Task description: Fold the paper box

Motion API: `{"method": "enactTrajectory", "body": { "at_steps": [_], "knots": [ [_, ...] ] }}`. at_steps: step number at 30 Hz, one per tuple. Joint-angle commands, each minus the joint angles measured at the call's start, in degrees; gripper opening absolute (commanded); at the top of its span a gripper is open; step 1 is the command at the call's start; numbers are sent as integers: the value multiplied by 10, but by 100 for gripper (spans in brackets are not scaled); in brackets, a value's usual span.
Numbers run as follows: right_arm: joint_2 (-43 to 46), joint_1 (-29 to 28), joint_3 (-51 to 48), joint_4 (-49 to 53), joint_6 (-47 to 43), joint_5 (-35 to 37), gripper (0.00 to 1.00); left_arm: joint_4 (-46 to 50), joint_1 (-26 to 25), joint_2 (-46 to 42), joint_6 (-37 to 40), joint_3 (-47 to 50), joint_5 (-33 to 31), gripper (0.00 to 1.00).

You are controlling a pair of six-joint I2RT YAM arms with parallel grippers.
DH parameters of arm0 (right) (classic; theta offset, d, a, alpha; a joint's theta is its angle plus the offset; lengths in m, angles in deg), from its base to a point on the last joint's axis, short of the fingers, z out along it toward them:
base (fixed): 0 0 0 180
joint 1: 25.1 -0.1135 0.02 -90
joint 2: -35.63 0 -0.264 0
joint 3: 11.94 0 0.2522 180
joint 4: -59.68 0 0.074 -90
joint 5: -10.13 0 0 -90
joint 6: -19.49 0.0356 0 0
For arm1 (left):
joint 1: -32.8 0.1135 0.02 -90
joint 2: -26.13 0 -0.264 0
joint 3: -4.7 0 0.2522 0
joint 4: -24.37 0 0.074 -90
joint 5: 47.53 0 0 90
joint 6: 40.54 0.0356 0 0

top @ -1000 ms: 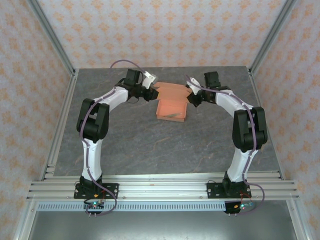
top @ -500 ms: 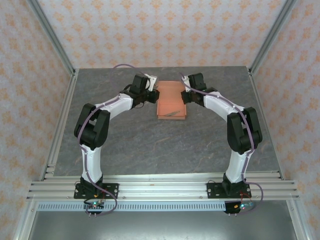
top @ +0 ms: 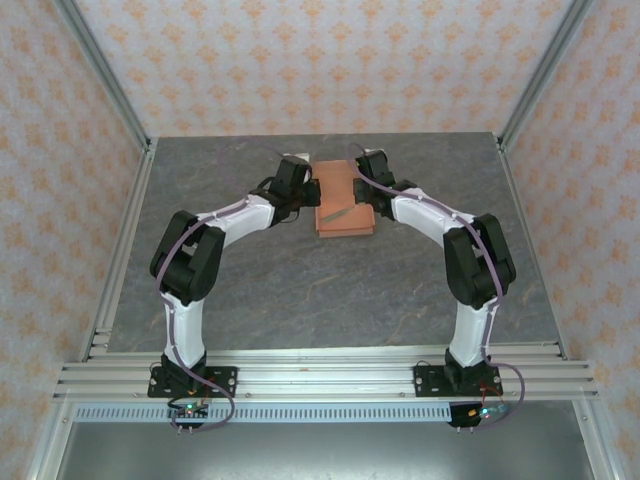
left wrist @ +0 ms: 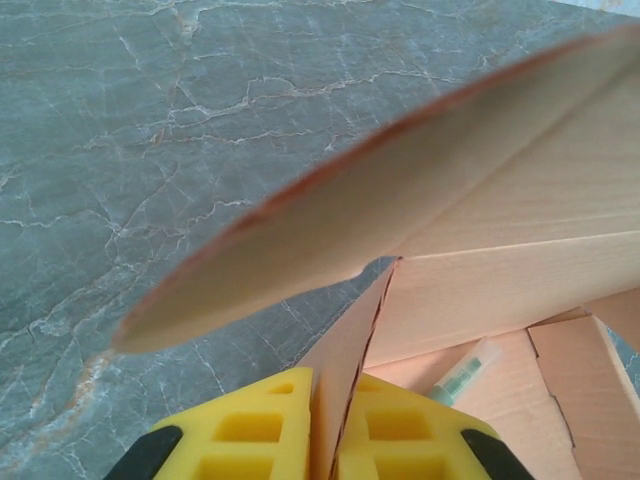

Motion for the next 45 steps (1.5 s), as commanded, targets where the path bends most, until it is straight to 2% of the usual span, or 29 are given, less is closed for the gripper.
{"method": "enactTrajectory", "body": {
  "at_steps": [1,6,14,30,45],
  "knots": [
    [2,6,-5,-15,41,63,9,13,3,-33,-48,8,-76,9],
    [7,5,-29,-64,62,43,10,2,-13,-42,-61,23,-127,8],
    [8,5,-46,-86,68,40,8,23,-29,-42,-98,15,-228,4],
    [12,1,-73,-108,73,43,6,7,-43,-42,-135,43,-315,0],
    [44,-2,-163,-250,56,37,3,-47,-69,-42,-135,92,-401,0]
  ]
}}
